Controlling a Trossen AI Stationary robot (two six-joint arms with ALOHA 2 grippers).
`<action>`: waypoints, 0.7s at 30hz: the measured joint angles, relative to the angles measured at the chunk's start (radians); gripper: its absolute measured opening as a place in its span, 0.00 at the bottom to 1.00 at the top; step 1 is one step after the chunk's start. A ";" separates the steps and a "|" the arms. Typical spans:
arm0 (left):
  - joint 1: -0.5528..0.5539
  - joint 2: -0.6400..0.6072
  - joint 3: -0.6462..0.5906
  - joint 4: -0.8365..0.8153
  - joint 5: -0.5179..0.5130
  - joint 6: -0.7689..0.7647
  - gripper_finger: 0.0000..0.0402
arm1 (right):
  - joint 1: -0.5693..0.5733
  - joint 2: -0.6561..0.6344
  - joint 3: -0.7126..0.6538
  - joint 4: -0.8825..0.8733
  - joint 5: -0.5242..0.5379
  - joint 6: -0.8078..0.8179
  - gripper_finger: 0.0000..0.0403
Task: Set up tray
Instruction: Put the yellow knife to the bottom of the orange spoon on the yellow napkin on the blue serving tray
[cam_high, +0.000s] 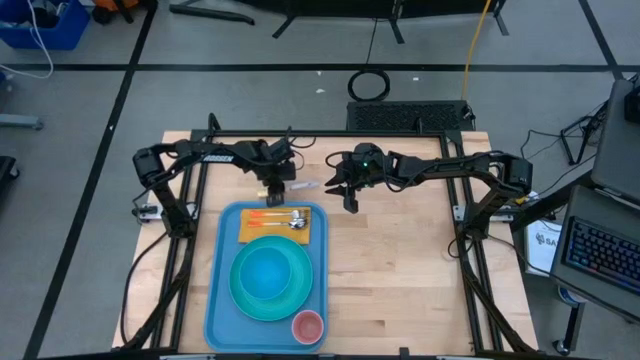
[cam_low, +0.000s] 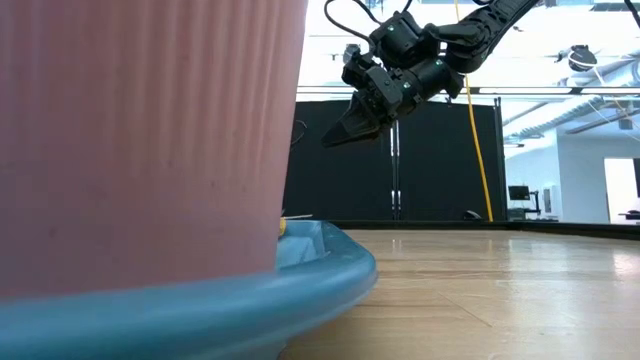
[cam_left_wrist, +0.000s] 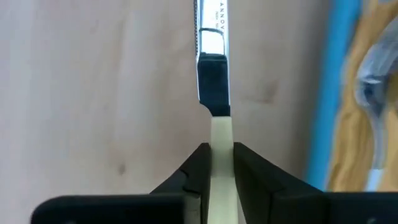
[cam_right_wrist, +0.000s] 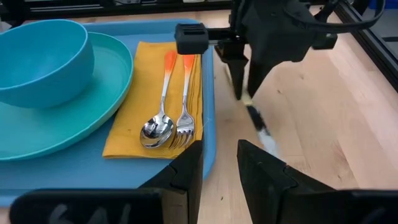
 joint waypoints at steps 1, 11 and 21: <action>-0.006 0.000 0.000 0.010 0.008 0.001 0.14 | 0.000 0.000 0.000 0.000 0.000 0.000 0.23; -0.050 -0.002 0.000 0.093 -0.051 0.007 0.15 | 0.000 0.000 0.000 0.000 0.000 0.000 0.23; -0.063 -0.003 0.000 0.152 -0.055 0.001 0.12 | 0.002 0.000 0.000 0.003 0.000 0.004 0.23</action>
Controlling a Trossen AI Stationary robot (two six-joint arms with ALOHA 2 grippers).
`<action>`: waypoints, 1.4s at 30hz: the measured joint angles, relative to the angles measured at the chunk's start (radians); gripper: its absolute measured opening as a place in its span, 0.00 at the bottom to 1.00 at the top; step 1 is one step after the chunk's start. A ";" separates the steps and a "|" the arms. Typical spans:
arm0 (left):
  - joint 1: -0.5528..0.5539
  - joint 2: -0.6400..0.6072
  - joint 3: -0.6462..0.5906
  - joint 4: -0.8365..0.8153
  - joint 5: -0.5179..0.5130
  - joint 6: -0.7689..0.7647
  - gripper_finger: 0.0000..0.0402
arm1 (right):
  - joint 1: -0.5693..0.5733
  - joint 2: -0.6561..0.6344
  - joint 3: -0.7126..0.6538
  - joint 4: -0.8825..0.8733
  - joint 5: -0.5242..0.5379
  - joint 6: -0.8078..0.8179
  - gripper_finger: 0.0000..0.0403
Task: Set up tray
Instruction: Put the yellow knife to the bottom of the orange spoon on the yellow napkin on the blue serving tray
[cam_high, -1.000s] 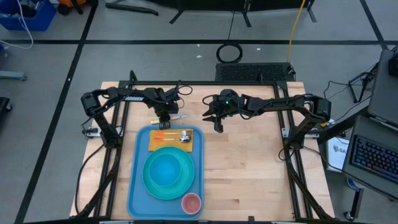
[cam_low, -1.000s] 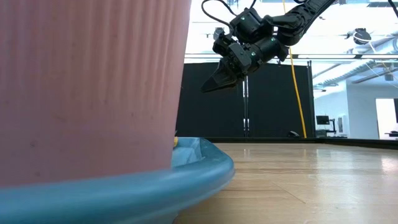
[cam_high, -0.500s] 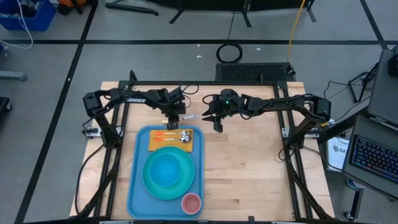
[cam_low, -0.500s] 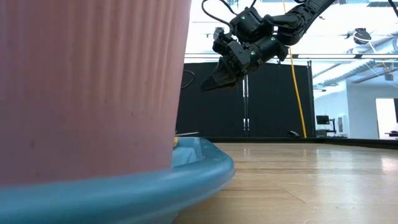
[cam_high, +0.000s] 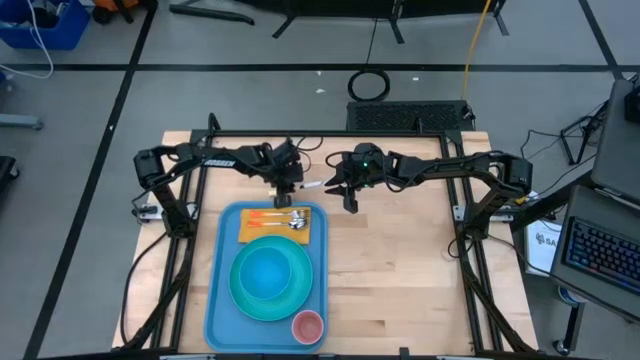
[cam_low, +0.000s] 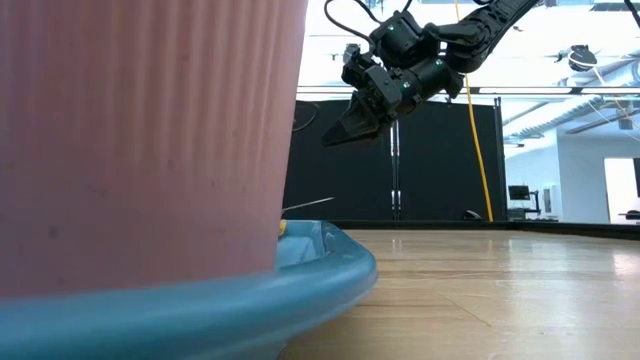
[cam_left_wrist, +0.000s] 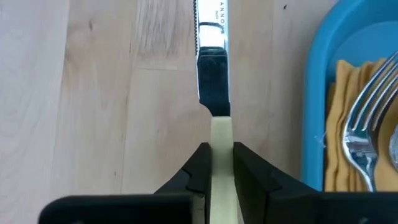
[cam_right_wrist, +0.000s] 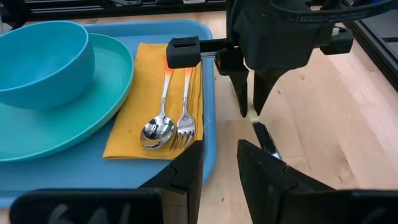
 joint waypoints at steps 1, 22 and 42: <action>-0.001 0.000 0.000 0.000 0.000 -0.002 0.13 | 0.000 0.000 0.000 0.000 0.000 0.000 0.23; -0.003 -0.001 0.000 0.051 -0.076 0.006 0.24 | 0.000 0.000 0.000 0.000 0.000 0.000 0.23; -0.015 -0.213 -0.002 0.036 -0.087 -0.202 0.24 | -0.022 0.000 0.000 -0.031 -0.001 -0.019 0.23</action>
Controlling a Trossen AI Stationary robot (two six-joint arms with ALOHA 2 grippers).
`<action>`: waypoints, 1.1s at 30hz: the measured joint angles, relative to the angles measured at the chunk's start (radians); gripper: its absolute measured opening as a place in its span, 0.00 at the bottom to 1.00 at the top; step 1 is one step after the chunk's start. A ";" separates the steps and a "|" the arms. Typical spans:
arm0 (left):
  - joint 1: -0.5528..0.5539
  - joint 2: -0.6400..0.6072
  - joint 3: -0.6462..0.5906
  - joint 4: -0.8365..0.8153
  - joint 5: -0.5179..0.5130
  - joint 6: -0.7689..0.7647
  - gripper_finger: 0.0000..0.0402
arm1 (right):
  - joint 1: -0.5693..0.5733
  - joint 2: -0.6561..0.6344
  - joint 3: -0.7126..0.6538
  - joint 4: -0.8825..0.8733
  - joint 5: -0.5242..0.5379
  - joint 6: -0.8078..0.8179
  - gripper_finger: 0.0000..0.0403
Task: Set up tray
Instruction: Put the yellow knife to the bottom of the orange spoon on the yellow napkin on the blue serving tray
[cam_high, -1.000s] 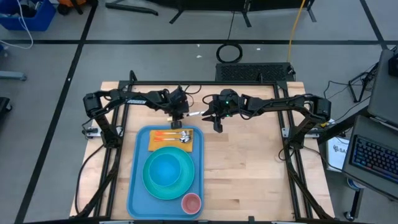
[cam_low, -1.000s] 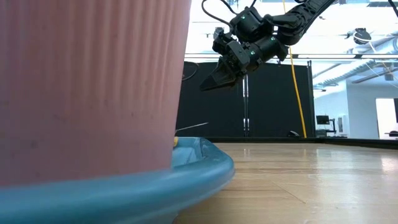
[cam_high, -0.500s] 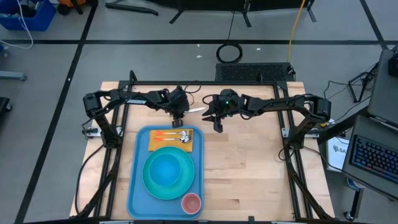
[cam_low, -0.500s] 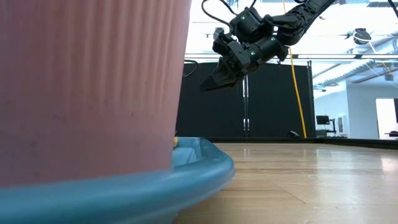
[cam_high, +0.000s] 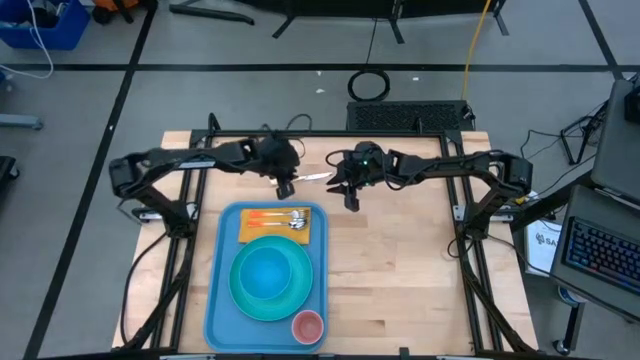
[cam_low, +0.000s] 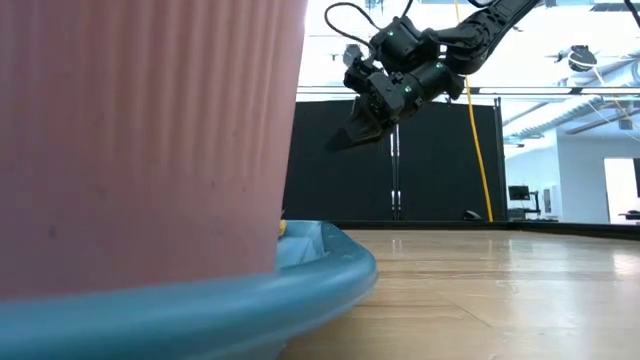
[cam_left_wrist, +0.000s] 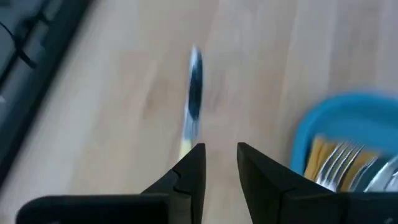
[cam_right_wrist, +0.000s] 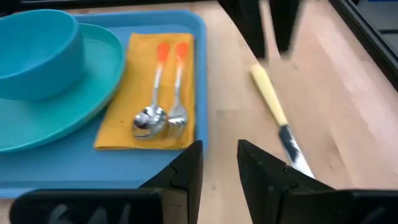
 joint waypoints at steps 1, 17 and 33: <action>-0.001 -0.033 -0.007 0.006 0.008 -0.016 0.24 | -0.006 0.000 0.000 -0.005 0.000 0.002 0.23; -0.078 -0.409 -0.294 0.322 0.122 -0.139 0.24 | -0.032 0.162 0.277 -0.313 -0.056 -0.069 0.23; -0.140 -0.545 -0.470 0.450 0.124 -0.192 0.24 | -0.064 0.505 0.809 -0.794 -0.055 -0.250 0.23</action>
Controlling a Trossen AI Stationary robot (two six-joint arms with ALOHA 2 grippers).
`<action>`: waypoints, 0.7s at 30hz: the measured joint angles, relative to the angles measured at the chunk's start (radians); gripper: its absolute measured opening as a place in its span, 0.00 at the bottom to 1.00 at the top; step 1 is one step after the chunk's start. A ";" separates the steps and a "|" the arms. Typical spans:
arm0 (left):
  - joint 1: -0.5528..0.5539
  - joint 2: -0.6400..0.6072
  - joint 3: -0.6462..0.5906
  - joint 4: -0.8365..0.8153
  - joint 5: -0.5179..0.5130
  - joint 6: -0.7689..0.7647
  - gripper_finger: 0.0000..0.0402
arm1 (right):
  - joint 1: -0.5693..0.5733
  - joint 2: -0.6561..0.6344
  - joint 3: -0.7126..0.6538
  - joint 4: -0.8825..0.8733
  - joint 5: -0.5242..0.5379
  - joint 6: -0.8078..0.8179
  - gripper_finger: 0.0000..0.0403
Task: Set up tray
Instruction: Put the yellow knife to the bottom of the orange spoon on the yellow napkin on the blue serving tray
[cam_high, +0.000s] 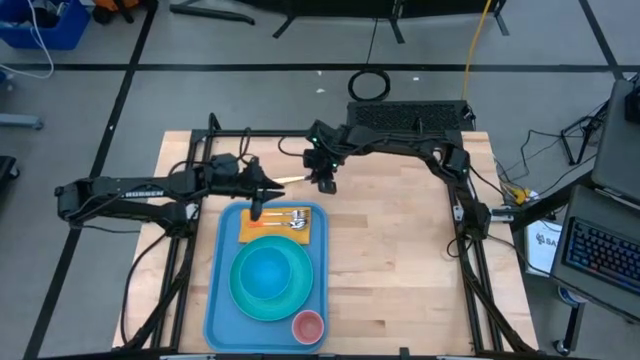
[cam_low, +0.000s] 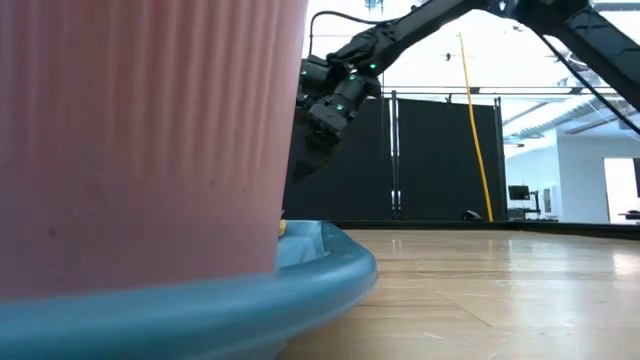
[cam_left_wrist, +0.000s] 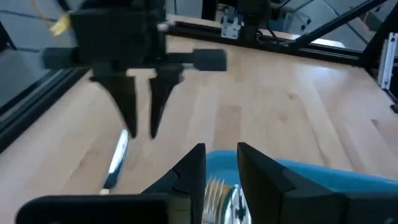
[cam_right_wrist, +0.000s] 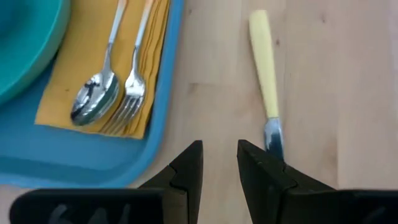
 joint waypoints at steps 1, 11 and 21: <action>-0.002 -0.004 -0.011 0.031 -0.001 -0.003 0.24 | -0.001 0.009 0.021 -0.023 0.001 -0.003 0.23; -0.004 -0.031 -0.047 0.057 -0.012 -0.009 0.24 | -0.038 0.017 0.073 -0.039 -0.039 -0.026 0.21; 0.005 -0.030 -0.047 -0.011 -0.244 -0.060 0.22 | -0.044 0.007 0.075 -0.036 -0.048 -0.011 0.14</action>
